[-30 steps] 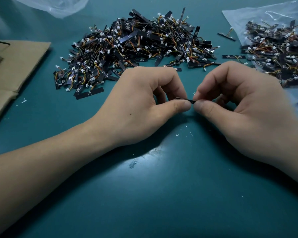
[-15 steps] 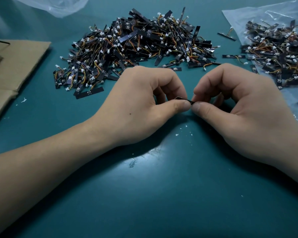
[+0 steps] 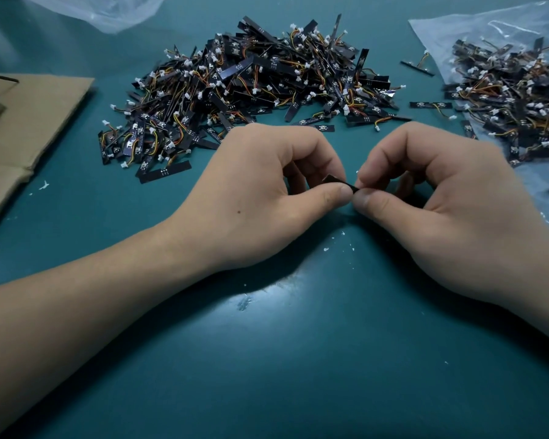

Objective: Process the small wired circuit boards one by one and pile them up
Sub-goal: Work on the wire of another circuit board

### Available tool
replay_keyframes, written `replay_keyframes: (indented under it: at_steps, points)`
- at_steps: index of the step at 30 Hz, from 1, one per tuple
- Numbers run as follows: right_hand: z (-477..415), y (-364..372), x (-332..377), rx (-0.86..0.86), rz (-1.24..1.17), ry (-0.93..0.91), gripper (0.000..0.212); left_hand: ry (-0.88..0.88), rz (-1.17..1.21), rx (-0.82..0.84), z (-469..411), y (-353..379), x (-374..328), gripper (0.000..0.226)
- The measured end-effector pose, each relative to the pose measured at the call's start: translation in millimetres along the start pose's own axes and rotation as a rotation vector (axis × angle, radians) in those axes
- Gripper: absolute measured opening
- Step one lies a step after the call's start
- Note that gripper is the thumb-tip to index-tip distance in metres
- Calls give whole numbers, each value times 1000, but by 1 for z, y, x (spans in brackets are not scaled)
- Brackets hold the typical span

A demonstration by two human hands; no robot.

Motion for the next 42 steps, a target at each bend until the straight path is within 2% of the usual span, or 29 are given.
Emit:
replay_keyframes:
  at_steps: [9,17,33,36,39,42]
  points:
    - [0,0,3,-1,4,-27,12,22,17,25,-1,1,1,7]
    - [-2,-1,0,-3,36,-19,6,3,89,-52,-1,-2,2,6]
    - [-3,3,3,56,47,-19,5,-5,108,14,0,0,1,8]
    - [-2,2,1,39,63,26,14,-19,129,-6,-1,-1,2,8]
    - [-1,10,-2,162,129,41,32,-2,116,2,-2,0,1,7]
    - [1,13,-1,204,139,-8,40,-1,12,-127,0,-7,1,14]
Point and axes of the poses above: each hand's wrist, its own z-axis away from the middle knuckle, its own y-axis out of the palm, x = y × z, the point moved 6 cm from there along -z, towards the middle knuckle, and after that the axes turned 13 degrees about -z, right-handed, at the moved point
